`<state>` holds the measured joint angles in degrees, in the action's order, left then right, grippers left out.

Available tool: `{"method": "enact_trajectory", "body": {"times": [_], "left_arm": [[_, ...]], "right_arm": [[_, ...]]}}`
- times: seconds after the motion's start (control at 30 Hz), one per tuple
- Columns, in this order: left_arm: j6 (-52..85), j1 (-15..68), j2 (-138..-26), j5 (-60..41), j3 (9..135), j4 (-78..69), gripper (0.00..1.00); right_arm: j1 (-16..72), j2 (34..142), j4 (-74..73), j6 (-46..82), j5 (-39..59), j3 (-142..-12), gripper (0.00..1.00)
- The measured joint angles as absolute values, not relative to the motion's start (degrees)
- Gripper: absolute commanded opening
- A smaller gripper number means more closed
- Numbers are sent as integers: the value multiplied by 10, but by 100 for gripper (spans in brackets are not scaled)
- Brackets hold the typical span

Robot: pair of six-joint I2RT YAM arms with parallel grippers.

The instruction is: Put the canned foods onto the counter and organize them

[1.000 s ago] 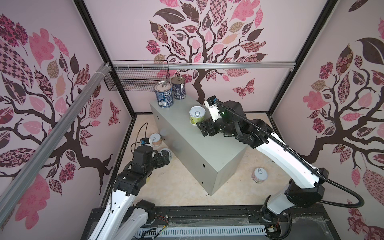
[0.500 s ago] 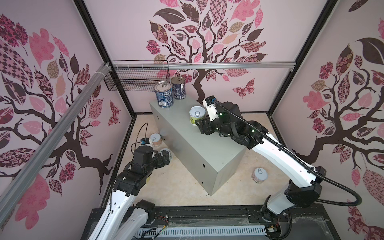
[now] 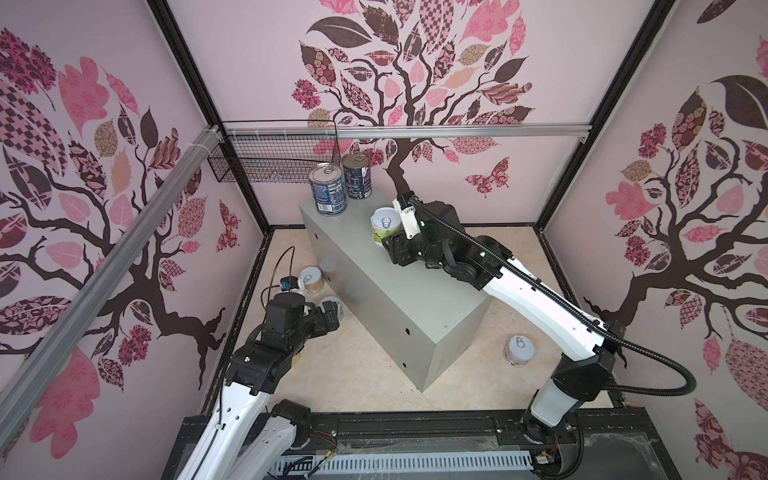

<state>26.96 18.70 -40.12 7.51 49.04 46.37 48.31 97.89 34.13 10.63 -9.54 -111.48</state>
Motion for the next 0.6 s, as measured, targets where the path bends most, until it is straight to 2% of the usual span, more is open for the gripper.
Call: {"method": "enact_trajectory", "body": {"times": [0.6], "left_arm": [[270,194,-410,71,490,463,98]], "right_arm": [[448,1082,336,123,-77,-1224,62]]}}
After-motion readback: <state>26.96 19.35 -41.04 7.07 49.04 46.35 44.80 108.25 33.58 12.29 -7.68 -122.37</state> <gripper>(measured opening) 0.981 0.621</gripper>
